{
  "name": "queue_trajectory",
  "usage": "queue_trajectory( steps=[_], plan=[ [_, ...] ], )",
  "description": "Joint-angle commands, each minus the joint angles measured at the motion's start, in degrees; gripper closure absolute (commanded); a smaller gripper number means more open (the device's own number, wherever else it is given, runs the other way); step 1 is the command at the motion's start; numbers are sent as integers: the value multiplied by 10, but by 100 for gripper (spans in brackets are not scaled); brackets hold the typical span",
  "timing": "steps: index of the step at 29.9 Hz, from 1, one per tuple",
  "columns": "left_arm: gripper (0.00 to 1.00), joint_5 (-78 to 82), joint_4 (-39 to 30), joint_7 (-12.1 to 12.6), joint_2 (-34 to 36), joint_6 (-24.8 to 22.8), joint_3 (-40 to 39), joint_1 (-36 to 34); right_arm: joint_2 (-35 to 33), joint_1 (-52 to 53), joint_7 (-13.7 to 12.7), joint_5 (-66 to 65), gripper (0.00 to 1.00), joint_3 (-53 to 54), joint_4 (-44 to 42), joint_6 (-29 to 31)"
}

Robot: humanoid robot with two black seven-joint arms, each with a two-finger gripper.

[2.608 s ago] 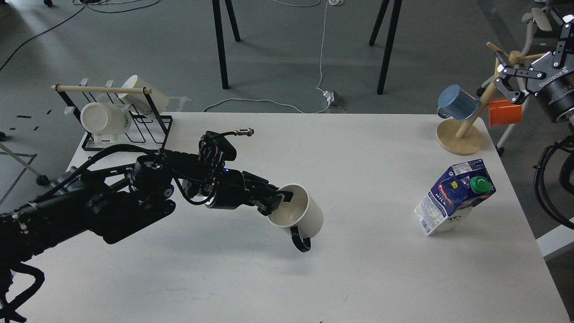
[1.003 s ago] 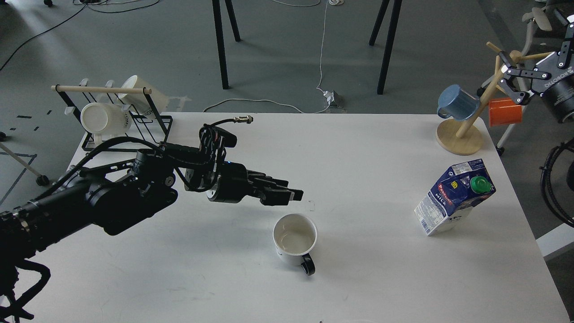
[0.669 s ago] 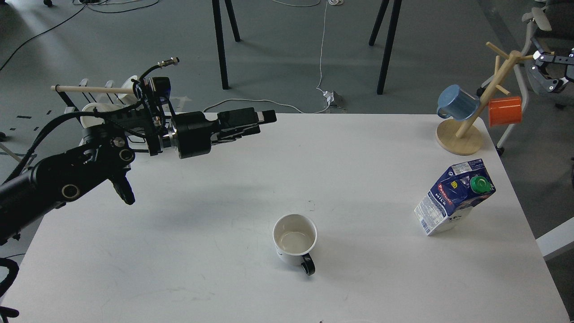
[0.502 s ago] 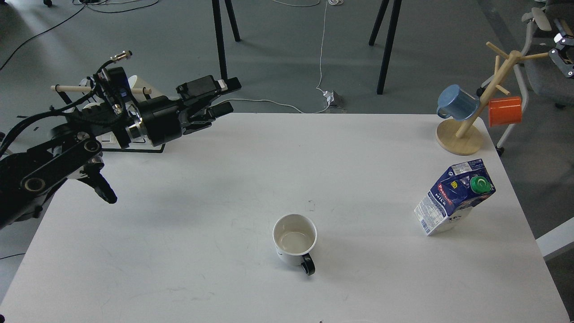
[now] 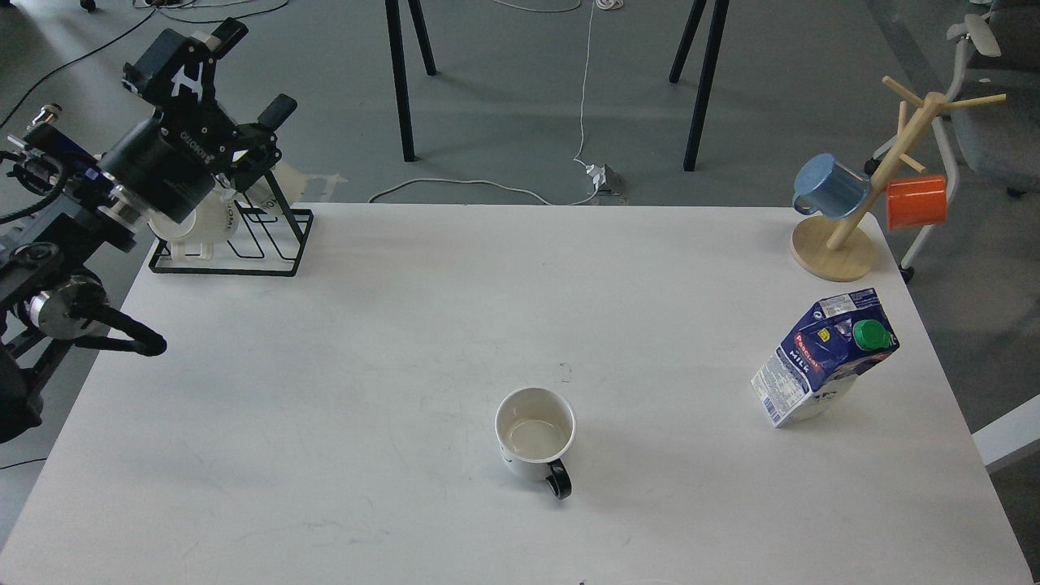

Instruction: Place cup and milk with both arms

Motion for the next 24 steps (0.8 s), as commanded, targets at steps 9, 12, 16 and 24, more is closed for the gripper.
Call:
queue_trajectory(
  steps=[9,12,16,24],
  plan=[
    [1,-3,1,0,-29,0,-67,74,-95,-225,61,76,1,-7,217,0],
    [1,-3,1,0,-29,0,-68,76,-79,-245,62,69,1,-21,226,0],
    [1,-3,1,0,-29,0,-68,83,-32,-246,63,38,1,-56,226,0],
    [1,-3,9,0,-30,0,-67,89,0,-240,63,-7,1,-127,227,0]
  ],
)
